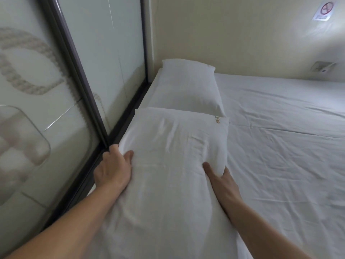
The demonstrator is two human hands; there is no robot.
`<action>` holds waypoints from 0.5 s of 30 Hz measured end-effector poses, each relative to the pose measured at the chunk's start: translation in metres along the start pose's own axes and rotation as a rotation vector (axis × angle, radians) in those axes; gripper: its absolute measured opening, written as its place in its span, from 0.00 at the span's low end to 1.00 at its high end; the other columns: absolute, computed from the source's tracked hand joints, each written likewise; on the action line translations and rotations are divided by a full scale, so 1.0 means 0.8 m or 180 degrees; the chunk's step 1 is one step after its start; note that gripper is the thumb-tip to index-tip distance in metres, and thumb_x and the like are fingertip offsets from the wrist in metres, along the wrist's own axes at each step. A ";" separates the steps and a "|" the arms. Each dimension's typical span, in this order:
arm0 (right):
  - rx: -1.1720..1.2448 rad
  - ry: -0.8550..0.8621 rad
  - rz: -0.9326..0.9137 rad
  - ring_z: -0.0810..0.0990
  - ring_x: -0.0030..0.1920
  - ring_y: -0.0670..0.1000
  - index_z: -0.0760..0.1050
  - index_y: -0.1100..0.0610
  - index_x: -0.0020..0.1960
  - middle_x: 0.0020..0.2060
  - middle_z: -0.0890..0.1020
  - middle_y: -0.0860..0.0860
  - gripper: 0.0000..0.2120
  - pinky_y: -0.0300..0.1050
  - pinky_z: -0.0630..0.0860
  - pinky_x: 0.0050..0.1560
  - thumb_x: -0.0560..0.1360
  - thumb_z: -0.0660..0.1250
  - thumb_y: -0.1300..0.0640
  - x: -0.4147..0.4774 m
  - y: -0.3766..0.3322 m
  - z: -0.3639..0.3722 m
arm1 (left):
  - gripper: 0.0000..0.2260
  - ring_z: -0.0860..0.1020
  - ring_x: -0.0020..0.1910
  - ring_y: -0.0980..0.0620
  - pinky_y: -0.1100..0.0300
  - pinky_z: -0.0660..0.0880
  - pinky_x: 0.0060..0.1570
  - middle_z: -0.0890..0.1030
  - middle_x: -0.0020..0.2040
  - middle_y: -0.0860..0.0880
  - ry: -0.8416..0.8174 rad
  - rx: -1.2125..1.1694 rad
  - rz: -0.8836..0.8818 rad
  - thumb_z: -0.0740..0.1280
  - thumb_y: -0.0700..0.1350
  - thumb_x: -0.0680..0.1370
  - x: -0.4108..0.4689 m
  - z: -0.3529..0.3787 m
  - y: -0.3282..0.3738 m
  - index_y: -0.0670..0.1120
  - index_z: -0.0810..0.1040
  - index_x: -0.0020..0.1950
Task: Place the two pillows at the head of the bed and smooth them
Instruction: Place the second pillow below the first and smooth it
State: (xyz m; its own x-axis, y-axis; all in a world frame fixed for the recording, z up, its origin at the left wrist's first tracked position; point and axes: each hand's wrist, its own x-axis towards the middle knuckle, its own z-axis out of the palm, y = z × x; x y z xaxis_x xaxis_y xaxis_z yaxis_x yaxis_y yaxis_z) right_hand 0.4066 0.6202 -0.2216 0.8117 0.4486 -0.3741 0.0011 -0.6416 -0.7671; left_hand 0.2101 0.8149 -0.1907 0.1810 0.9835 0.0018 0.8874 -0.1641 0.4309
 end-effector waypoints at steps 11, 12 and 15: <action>-0.0483 0.0004 0.0228 0.76 0.63 0.61 0.61 0.45 0.74 0.64 0.77 0.53 0.42 0.59 0.71 0.63 0.66 0.55 0.23 0.010 0.001 -0.018 | 0.25 0.74 0.59 0.34 0.45 0.68 0.54 0.73 0.64 0.35 -0.0477 -0.0204 -0.0133 0.55 0.58 0.80 -0.028 0.037 -0.007 0.41 0.63 0.69; -0.0568 -0.0031 0.0292 0.75 0.63 0.61 0.59 0.44 0.74 0.65 0.76 0.54 0.44 0.59 0.71 0.63 0.66 0.54 0.22 0.010 -0.001 -0.018 | 0.25 0.73 0.60 0.34 0.45 0.68 0.55 0.72 0.64 0.35 -0.0541 -0.0219 -0.0199 0.55 0.58 0.80 -0.028 0.038 -0.007 0.41 0.63 0.69; -0.1029 0.0168 0.0409 0.70 0.67 0.63 0.51 0.45 0.78 0.70 0.68 0.59 0.45 0.59 0.68 0.63 0.68 0.51 0.22 0.009 -0.012 -0.020 | 0.27 0.71 0.60 0.34 0.43 0.67 0.56 0.70 0.63 0.34 -0.0525 0.0078 -0.0149 0.55 0.59 0.80 -0.033 0.034 -0.007 0.42 0.63 0.71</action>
State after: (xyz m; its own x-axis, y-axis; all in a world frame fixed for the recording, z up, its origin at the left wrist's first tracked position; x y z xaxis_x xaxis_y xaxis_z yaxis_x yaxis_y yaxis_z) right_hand 0.4222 0.6194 -0.2087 0.8463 0.3240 -0.4229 0.0749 -0.8583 -0.5076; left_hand 0.2122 0.7880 -0.2177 0.2045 0.9645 -0.1668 0.9062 -0.1222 0.4048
